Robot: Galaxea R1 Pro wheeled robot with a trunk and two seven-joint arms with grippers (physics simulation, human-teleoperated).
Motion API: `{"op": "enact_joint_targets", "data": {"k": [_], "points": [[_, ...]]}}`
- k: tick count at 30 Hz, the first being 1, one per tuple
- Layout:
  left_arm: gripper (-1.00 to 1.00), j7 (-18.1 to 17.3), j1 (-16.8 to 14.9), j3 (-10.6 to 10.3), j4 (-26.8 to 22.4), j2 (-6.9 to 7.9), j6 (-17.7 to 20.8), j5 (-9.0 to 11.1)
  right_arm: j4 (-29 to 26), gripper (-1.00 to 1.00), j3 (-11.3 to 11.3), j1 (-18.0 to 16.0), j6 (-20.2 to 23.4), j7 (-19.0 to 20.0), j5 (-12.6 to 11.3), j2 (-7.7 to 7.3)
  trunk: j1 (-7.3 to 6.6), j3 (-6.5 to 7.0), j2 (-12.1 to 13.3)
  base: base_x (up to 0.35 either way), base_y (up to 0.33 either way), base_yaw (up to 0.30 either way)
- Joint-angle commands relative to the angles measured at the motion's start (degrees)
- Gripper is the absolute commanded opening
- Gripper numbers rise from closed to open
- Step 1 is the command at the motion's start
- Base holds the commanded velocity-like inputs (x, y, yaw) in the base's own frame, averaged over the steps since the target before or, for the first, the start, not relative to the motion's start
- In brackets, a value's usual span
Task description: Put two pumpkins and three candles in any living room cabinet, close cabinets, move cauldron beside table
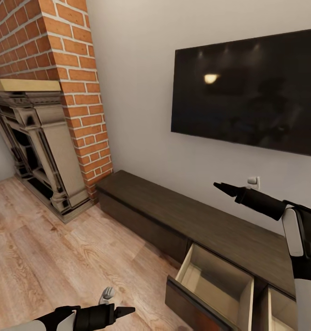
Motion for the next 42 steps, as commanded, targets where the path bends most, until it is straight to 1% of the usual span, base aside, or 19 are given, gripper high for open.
{"op": "enact_joint_targets", "data": {"k": [1, 6, 7, 8, 9, 10, 11, 14, 15, 16, 19, 28, 32, 35, 36, 37, 38, 40, 42], "points": [[1.0, 0.0, 0.0, 0.0, 0.0, 0.05, -0.1, 0.0, 0.0, 1.0, 0.0, 0.0, 0.0, 0.0, 0.0, 0.0, 0.23, -0.18, -0.4, 0.0, 0.0, 0.0], [1.0, -0.3, 0.0, 0.0, -0.1, 0.12, -0.2, -0.1, 0.1, 1.0, 0.1, 0.0, 0.1, -0.3, 0.1, 0.05, 1.32, -1.08, -2.4, 0.0, 0.0, 0.0], [1.0, -0.3, 0.0, -0.1, -0.2, -0.09, -0.2, -0.2, 0.1, 1.0, 0.1, 0.0, 0.0, -0.9, 0.1, 0.04, 1.54, -1.26, -2.8, 0.0, 0.0, 0.0], [1.0, -0.2, 0.0, -0.2, -0.5, -1.06, -0.1, -0.4, 0.0, 1.0, 0.6, 0.0, -0.1, -4.9, 0.1, 0.08, 1.76, -1.44, -3.2, 0.0, 0.0, 0.0], [1.0, -0.2, 0.0, -0.2, -0.5, -1.14, -0.1, -0.4, 0.0, 1.0, 1.2, 0.0, -0.1, -5.9, 0.1, 0.08, 1.98, -1.62, -3.6, 0.0, 0.0, 0.0], [1.0, -0.2, 0.0, -0.2, -0.6, -1.22, -0.1, -0.4, 0.0, 1.0, 2.7, 0.0, 0.0, -7.4, 0.1, 0.1, 2.2, -1.8, -4.0, 0.0, 0.0, 0.0], [1.0, -0.1, 0.0, -0.3, -0.8, -1.41, -0.1, -0.4, 0.0, 1.0, 8.4, 0.0, -0.1, -11.8, 0.1, 0.19, 2.42, -1.98, -4.4, 0.0, 0.0, 0.0], [1.0, 0.1, 0.0, -0.3, -0.8, -1.51, -0.1, -0.4, 0.0, 1.0, 11.9, 0.0, -0.1, -14.8, 0.1, 0.25, 3.08, -2.52, -5.6, 0.0, 0.0, 0.0], [1.0, 1.5, 0.0, -0.3, -0.9, -2.05, 0.0, -0.4, 0.0, 1.0, 13.7, 0.0, -0.1, -18.4, 0.0, 0.26, 3.3, -2.7, -6.0, 0.0, 0.0, 0.0], [1.0, 2.3, 0.0, -0.3, -1.0, -2.16, 0.0, -0.4, 0.0, 1.0, 13.9, 0.0, -0.1, -19.9, 0.0, 0.23, 3.52, -2.88, -6.4, 0.0, 0.0, 0.0], [1.0, 3.2, 0.0, -0.3, -1.0, -2.51, 0.0, -0.4, -0.1, 1.0, 13.8, 0.0, 0.1, -21.8, 0.0, 0.08, 4.18, -3.41, -7.6, 0.0, 0.0, -0.007], [1.0, 3.5, 0.0, -0.3, -1.0, -2.85, 0.0, -0.4, -0.2, 1.0, 13.8, 0.0, 0.1, -22.3, 0.0, 0.0, 6.16, -4.54, -11.2, 0.0, 0.0, -0.162], [1.0, 3.5, 0.0, -0.3, -1.0, -2.92, 0.0, -0.4, -0.3, 1.0, 13.8, 0.0, 0.5, -21.6, -0.6, -0.16, 7.03, -4.99, -12.8, 0.0, 0.0, -0.207], [1.0, 3.6, 0.0, -0.3, -1.0, -2.94, 0.0, -0.4, -0.2, 1.0, 13.6, 0.0, 2.0, -17.5, -2.3, -0.22, 7.69, -5.33, -14.1, 0.0, 0.0, -0.208], [1.0, 4.1, 0.0, -0.3, -1.0, -2.94, 0.1, -0.4, -0.2, 1.0, 13.3, 0.0, 4.5, -15.6, -4.2, -0.37, 7.91, -5.44, -14.5, 0.0, 0.0, -0.208], [1.0, 4.4, 0.0, -0.3, -1.0, -2.95, 0.1, -0.4, -0.3, 1.0, 12.9, 0.0, 6.1, -14.9, -5.4, -0.41, 8.13, -5.55, -14.9, 0.0, 0.0, -0.208], [1.0, 4.6, 0.0, -0.3, -1.0, -2.95, 0.1, -0.4, -0.3, 1.0, 11.9, 0.0, 7.8, -14.2, -6.9, -0.45, 8.35, -5.66, -15.3, 0.0, 0.0, -0.208], [1.0, 4.7, 0.0, -0.3, -1.0, -2.95, 0.1, -0.4, -0.3, 1.0, 10.6, 0.0, 8.9, -13.6, -8.5, -0.54, 8.79, -5.89, -16.1, 0.0, 0.0, -0.208], [1.0, 4.8, 0.0, -0.3, -1.0, -2.95, 0.0, -0.4, -0.3, 1.0, 9.9, 0.0, 9.4, -13.0, -9.8, -0.69, 9.23, -6.11, -16.9, 0.0, 0.0, -0.208]]}}
